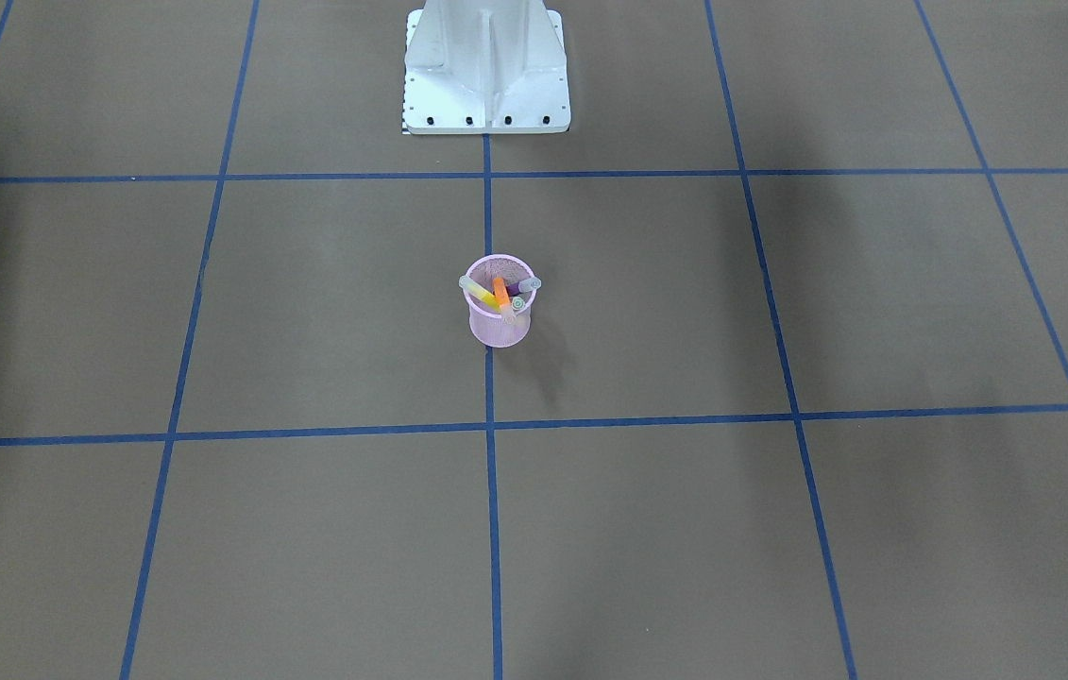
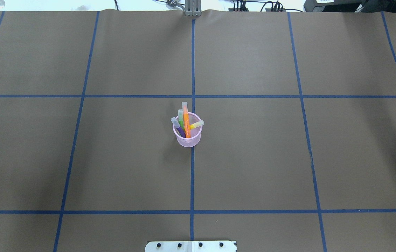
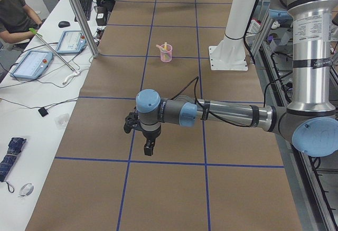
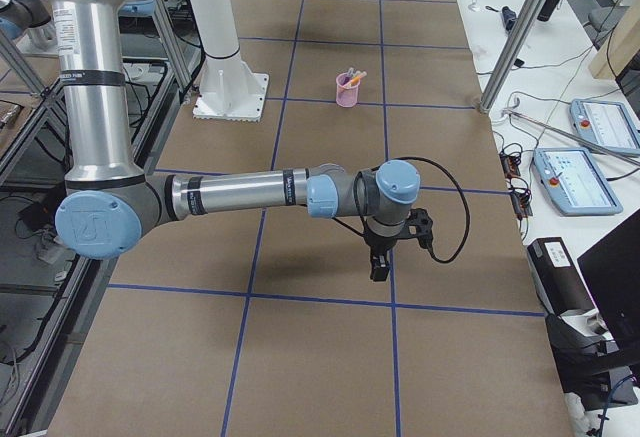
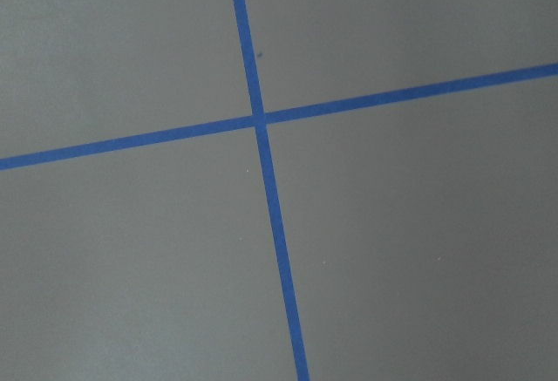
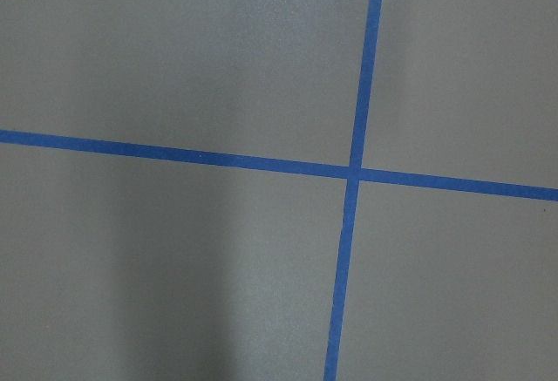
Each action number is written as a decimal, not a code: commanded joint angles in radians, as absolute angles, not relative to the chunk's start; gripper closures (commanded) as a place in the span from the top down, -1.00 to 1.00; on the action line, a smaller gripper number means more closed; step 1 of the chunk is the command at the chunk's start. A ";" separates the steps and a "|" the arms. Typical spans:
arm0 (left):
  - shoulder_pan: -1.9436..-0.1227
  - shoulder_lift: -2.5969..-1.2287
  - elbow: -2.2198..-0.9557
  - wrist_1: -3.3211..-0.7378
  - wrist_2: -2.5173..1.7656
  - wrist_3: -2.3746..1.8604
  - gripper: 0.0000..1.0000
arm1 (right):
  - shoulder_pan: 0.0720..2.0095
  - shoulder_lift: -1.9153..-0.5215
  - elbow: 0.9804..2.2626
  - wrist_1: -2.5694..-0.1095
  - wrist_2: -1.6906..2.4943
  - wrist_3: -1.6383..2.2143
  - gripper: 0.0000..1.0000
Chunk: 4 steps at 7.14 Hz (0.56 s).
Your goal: Collect pens into pen holder
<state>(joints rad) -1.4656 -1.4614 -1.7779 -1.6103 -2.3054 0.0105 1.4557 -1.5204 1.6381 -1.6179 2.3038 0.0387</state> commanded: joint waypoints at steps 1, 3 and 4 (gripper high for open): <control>-1.466 -1.428 -1.839 -1.609 -2.307 0.009 1.00 | 1.456 -1.540 1.649 -1.615 2.298 0.040 1.00; -1.466 -1.419 -1.841 -1.609 -2.307 0.011 1.00 | 1.456 -1.539 1.649 -1.614 2.284 0.040 1.00; -1.465 -1.414 -1.829 -1.611 -2.310 0.012 1.00 | 1.456 -1.539 1.648 -1.615 2.290 0.040 1.00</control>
<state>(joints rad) -1.4663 -1.4215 -1.8351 -1.6095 -2.3074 0.0110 1.4557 -1.5384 1.6484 -1.6147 2.2883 0.0399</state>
